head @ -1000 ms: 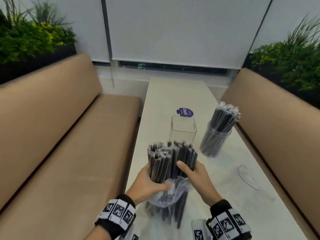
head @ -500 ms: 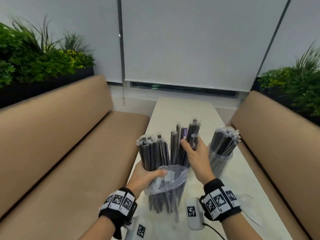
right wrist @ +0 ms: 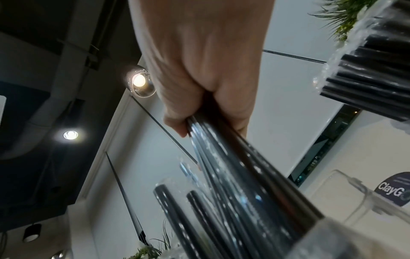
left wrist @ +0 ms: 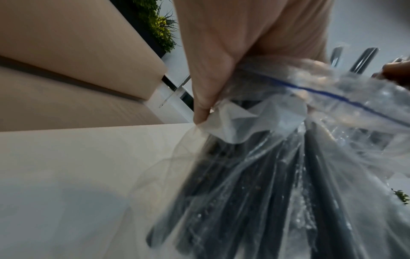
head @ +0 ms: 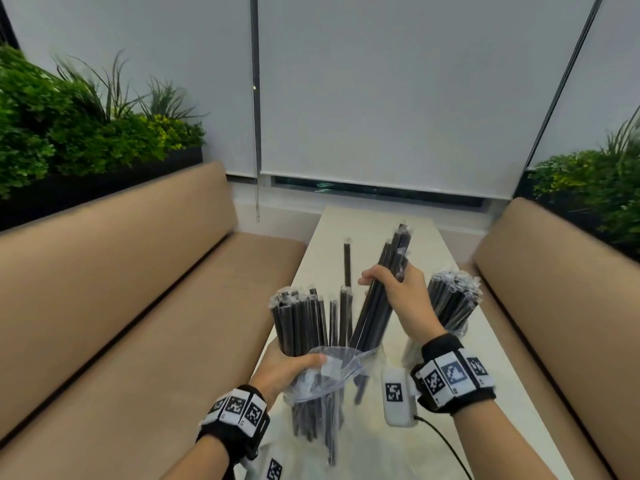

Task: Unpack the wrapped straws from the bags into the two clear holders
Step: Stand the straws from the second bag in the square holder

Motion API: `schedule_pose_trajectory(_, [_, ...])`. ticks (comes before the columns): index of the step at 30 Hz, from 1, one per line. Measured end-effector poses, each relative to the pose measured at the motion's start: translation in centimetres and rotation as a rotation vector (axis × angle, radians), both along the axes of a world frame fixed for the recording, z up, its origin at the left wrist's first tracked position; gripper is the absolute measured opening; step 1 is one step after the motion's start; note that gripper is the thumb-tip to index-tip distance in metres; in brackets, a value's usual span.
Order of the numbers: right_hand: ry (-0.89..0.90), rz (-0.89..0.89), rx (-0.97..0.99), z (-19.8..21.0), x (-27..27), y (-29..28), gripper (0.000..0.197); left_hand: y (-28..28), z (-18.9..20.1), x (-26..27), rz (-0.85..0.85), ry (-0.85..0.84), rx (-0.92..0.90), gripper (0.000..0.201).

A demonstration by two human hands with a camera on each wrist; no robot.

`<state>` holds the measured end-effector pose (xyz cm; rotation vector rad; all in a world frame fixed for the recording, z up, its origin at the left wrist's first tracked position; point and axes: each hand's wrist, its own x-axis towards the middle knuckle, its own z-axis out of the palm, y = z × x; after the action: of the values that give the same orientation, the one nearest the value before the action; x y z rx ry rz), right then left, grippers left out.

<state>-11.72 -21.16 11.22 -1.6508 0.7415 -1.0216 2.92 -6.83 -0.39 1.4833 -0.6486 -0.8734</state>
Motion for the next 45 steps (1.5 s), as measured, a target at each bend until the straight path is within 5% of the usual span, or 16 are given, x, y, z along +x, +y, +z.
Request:
schedule_pose_trajectory(8, [0.205,0.164,0.160,-0.4,1.0,-0.2,0.036,-0.5,0.9,-0.5,-0.040,-0.012,-0.019,0.049])
schedule_pose_trajectory(13, [0.176,0.067,0.343,-1.3,2.3,-0.8,0.039,-0.1,1.0,-1.0,-0.070,-0.023,-0.009,0.041])
schedule_pose_trajectory(18, [0.242,0.119,0.423,-1.2,2.6,-1.0,0.025,0.4,0.7,-0.7,-0.078,-0.020,0.016,0.041])
schedule_pose_trajectory(21, [0.142,0.109,0.366,1.0,2.6,-1.8,0.031,0.6,0.6,0.0,-0.045,-0.014,-0.002,0.044])
schedule_pose_trajectory(28, [-0.126,0.152,0.251,7.8,3.0,-4.7,0.008,1.3,0.4,1.3,-0.005,-0.013,-0.018,0.044])
schedule_pose_trajectory(33, [-0.337,-0.010,0.092,12.5,3.3,-6.8,0.002,2.0,0.1,2.0,0.017,0.025,-0.021,0.042])
schedule_pose_trajectory(38, [-0.063,-0.190,-0.186,5.7,6.1,-6.8,0.009,2.4,-0.5,2.7,0.050,0.046,-0.019,0.044])
schedule_pose_trajectory(45, [0.080,-0.383,0.175,-5.1,6.0,-7.4,0.036,2.6,-1.1,3.1,0.086,0.029,-0.009,0.045])
